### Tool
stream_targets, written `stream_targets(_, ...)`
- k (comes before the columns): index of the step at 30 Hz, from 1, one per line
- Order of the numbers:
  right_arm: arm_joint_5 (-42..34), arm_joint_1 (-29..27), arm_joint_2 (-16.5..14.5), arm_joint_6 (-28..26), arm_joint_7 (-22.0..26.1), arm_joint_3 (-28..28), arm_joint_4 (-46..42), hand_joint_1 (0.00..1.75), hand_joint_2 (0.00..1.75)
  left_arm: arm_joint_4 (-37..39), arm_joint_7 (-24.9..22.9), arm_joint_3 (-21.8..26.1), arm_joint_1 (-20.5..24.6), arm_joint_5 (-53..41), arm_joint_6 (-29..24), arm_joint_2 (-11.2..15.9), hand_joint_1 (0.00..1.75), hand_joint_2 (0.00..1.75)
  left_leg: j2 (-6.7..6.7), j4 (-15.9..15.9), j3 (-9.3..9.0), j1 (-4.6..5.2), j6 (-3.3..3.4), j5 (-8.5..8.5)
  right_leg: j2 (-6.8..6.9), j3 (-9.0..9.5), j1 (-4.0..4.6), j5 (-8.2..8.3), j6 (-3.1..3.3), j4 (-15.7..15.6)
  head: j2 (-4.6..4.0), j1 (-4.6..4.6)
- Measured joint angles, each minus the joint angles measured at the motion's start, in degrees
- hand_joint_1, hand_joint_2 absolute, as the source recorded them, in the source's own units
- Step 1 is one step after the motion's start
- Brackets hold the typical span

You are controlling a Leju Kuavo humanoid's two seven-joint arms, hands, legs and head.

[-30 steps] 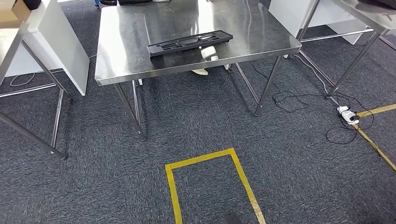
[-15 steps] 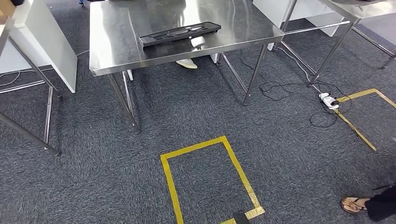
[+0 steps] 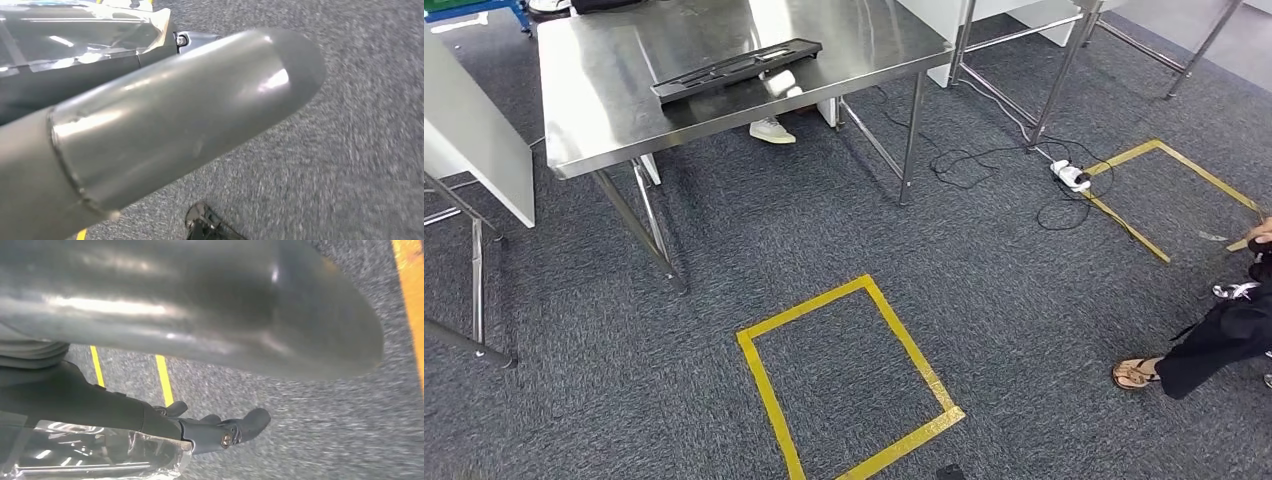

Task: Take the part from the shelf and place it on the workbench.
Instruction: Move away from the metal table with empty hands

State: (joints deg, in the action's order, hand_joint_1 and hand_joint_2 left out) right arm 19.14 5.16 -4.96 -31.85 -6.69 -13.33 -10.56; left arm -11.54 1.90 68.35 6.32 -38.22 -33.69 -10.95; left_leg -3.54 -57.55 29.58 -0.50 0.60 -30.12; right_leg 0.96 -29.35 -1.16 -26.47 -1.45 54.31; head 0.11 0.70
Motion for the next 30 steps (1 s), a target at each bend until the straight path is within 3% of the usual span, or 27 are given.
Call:
stream_targets(1,-0.04,0.04,-0.02,0.02,-0.01,0.05,0.01,0.00,0.00,0.00,0.03,-0.06,-0.06,-0.08,0.08,0.05,0.00,0.00,1.61,-3.33,1.48,-0.10,-0.21,-2.11,-0.53,-0.15,0.04,0.22,0.37,0.01,0.00,0.12)
stream_targets(3,-0.10,0.03,-0.04,0.04,-0.03,0.10,0.02,0.00,0.00,0.00,0.07,-0.13,-0.24,-0.19,0.15,0.08,0.00,0.00,3.03,-11.34,5.14,-0.09,-0.20,-5.92,-1.68,-0.71,0.43,0.61,0.96,0.06,0.00,0.25)
stream_targets(4,-0.10,-0.08,-0.03,0.04,-0.03,0.12,0.03,0.00,0.00,0.00,0.07,-0.14,-0.32,-0.20,0.16,0.09,0.00,0.00,3.21,-13.77,6.28,-0.05,-0.01,-6.48,-2.29,-0.90,0.69,0.74,1.14,0.09,0.00,0.25)
stream_targets(5,-0.09,-0.23,-0.02,0.04,-0.04,0.14,0.04,0.00,0.00,0.00,0.07,-0.15,-0.37,-0.20,0.18,0.10,0.00,0.00,3.34,-14.00,6.39,0.04,0.37,-5.81,-2.95,-0.99,0.99,0.85,1.30,0.11,0.00,0.25)
stream_targets(7,0.01,-0.37,-0.03,0.04,-0.04,0.17,0.08,0.00,0.00,0.00,0.08,-0.16,-0.40,-0.17,0.21,0.12,0.00,0.00,4.43,-8.22,3.62,0.54,1.86,-1.73,-4.37,-0.96,1.60,1.05,1.51,0.10,0.00,0.24)
stream_targets(9,0.10,-0.23,-0.35,0.04,-0.07,0.22,0.09,0.00,0.00,-0.10,0.15,-0.18,-0.39,-0.13,0.26,0.42,0.00,0.00,7.47,-0.81,0.16,1.25,4.17,1.76,-5.63,-1.09,1.75,1.33,1.53,0.14,0.00,-0.15)
stream_targets(11,0.13,-0.03,-0.77,0.07,-0.12,0.33,0.09,0.00,0.00,-0.25,0.26,-0.21,-0.37,-0.08,0.34,0.74,0.00,0.00,8.84,2.12,-1.01,1.86,5.51,2.52,-6.89,-1.69,1.27,1.72,1.12,0.18,0.00,-0.31)
stream_targets(12,0.11,-0.03,-0.82,0.07,-0.14,0.39,0.09,0.00,0.00,-0.25,0.31,-0.22,-0.32,-0.07,0.42,0.64,0.00,0.00,8.16,2.68,-1.10,1.96,5.58,2.67,-7.58,-1.98,1.14,1.96,0.78,0.05,0.00,-0.15)
stream_targets(13,0.09,-0.17,-0.84,0.06,-0.14,0.44,0.10,0.00,0.00,-0.28,0.35,-0.21,-0.25,-0.07,0.48,0.66,0.00,0.00,7.27,3.61,-1.48,1.89,5.42,3.05,-7.55,-2.32,1.14,2.08,0.56,0.13,0.00,0.06)
stream_targets(15,0.01,-0.39,-0.66,0.02,-0.14,0.56,0.12,0.00,0.00,-0.27,0.42,-0.21,-0.23,-0.08,0.66,0.44,0.00,0.00,5.68,5.68,-2.34,1.31,5.04,3.97,-5.42,-3.72,1.41,1.00,0.42,2.22,0.00,-0.08)
stream_targets(17,-0.04,-0.27,-0.42,0.00,-0.14,0.74,0.14,0.00,0.00,-0.26,0.46,-0.21,-0.41,-0.10,0.76,0.26,0.00,0.00,3.94,6.59,-2.70,0.92,4.71,4.41,-2.66,-7.12,1.10,-2.07,0.34,8.88,0.00,-0.57)
stream_targets(19,-0.09,-0.26,-0.25,0.00,-0.14,0.92,0.14,0.00,0.00,-0.25,0.46,-0.20,-0.51,-0.10,0.83,0.15,0.00,0.00,2.05,6.54,-2.67,0.64,4.34,4.29,-1.79,-10.41,0.19,-4.42,-0.57,15.71,0.00,-0.75)
stream_targets(20,-0.14,-0.39,-0.16,0.00,-0.11,0.98,0.14,0.00,0.00,-0.25,0.46,-0.20,-0.50,-0.13,0.89,0.12,0.00,0.00,1.20,6.39,-2.68,0.38,3.97,4.11,-1.55,-10.67,-0.36,-4.40,-1.41,16.54,0.00,-0.77)
stream_targets(21,-0.20,-0.55,-0.07,0.00,-0.07,1.02,0.14,0.00,0.00,-0.24,0.46,-0.20,-0.46,-0.17,0.98,0.10,0.00,0.00,0.47,6.11,-2.71,0.02,3.49,3.86,-1.18,-9.52,-0.93,-3.43,-2.45,14.67,0.00,-0.76)
stream_targets(23,-0.34,-0.60,-0.07,0.00,0.09,1.10,0.14,0.00,0.00,-0.28,0.46,-0.21,-0.42,-0.26,1.13,0.23,0.00,0.00,-0.79,4.99,-2.51,-0.58,2.08,2.99,0.98,-4.91,-1.89,-0.52,-4.54,6.66,0.00,-1.00)
stream_targets(24,-0.42,-0.51,-0.13,-0.01,0.15,1.15,0.14,0.00,0.00,-0.30,0.46,-0.21,-0.39,-0.30,1.15,0.32,0.00,0.00,-1.38,4.19,-2.28,-0.69,1.29,2.34,1.98,-3.10,-2.20,0.49,-4.88,3.41,0.00,-1.14)
stream_targets(25,-0.47,-0.40,-0.22,-0.03,0.20,1.21,0.14,0.00,0.00,-0.33,0.46,-0.22,-0.35,-0.32,1.14,0.45,0.00,0.00,-1.83,3.59,-2.07,-0.66,0.61,1.83,2.61,-2.19,-2.23,0.86,-4.62,1.82,0.00,-1.14)
stream_targets(26,-0.52,-0.34,-0.31,-0.05,0.22,1.27,0.14,0.00,0.00,-0.35,0.47,-0.23,-0.31,-0.34,1.13,0.54,0.00,0.00,-2.26,3.21,-1.97,-0.58,0.09,1.43,2.66,-2.19,-2.05,0.73,-3.93,1.79,0.00,-1.08)
stream_targets(28,-0.67,-0.53,-0.16,-0.10,0.22,1.43,0.15,0.00,0.00,-0.31,0.48,-0.23,-0.23,-0.37,1.15,0.42,0.00,0.00,-2.76,2.91,-2.21,-0.93,-0.54,1.06,1.34,-2.62,-1.78,0.55,-2.45,2.37,0.00,-0.57)
stream_targets(30,-0.83,-0.82,0.02,-0.12,0.22,1.59,0.17,0.00,0.00,-0.27,0.48,-0.25,-0.19,-0.40,1.21,0.26,0.00,0.00,-0.76,0.60,-1.50,-1.45,-0.83,-1.14,0.15,-2.90,-1.59,0.65,-1.62,2.44,0.00,-0.29)
